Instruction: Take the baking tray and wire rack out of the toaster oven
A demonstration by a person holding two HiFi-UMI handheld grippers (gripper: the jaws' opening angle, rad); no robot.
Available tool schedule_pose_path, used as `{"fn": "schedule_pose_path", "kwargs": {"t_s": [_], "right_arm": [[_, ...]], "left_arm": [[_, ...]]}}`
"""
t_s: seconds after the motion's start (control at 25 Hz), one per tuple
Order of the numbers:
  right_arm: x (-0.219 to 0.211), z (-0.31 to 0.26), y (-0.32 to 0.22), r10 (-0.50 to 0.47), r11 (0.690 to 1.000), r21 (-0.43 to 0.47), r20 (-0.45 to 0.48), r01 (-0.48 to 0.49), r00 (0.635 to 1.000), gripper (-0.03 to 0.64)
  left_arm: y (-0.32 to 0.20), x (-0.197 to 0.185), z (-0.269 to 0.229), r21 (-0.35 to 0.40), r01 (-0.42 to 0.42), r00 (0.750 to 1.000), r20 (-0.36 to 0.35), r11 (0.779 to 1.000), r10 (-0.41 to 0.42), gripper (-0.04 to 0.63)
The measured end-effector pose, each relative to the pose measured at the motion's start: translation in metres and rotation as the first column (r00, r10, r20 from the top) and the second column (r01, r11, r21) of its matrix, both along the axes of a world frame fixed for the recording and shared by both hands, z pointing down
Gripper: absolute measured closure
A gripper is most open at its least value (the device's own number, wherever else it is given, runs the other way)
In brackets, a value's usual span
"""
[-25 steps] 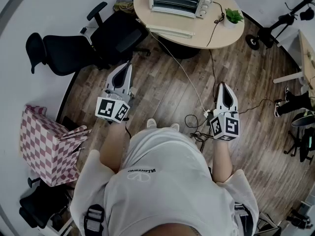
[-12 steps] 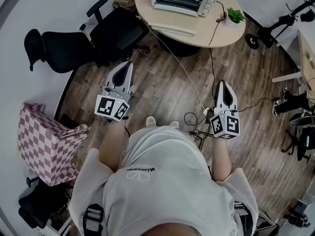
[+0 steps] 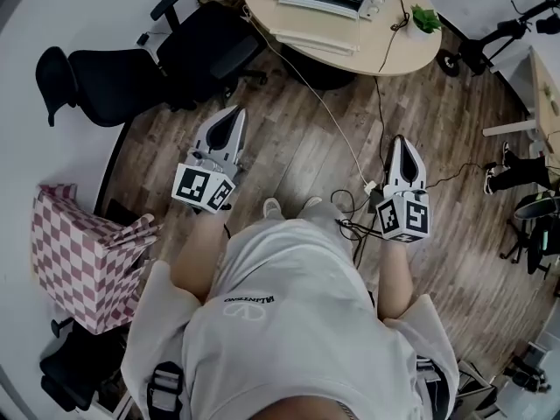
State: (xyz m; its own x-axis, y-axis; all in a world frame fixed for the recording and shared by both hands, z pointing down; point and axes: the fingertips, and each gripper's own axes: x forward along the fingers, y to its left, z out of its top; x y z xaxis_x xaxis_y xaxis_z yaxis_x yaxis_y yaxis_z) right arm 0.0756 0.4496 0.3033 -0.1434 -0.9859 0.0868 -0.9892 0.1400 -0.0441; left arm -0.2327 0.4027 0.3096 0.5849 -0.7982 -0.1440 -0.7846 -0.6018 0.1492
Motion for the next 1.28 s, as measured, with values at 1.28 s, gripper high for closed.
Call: {"fn": "schedule_pose_path", "kwargs": {"t_s": [1.28], "right_arm": [[0.062, 0.031, -0.242, -0.193, 0.98, -0.043, 0.049, 0.195, 0.98, 0.615]], "left_arm": [[-0.207, 0.135, 0.012, -0.051, -0.002, 1.0, 0.011, 0.999, 0.003, 0.594]]}}
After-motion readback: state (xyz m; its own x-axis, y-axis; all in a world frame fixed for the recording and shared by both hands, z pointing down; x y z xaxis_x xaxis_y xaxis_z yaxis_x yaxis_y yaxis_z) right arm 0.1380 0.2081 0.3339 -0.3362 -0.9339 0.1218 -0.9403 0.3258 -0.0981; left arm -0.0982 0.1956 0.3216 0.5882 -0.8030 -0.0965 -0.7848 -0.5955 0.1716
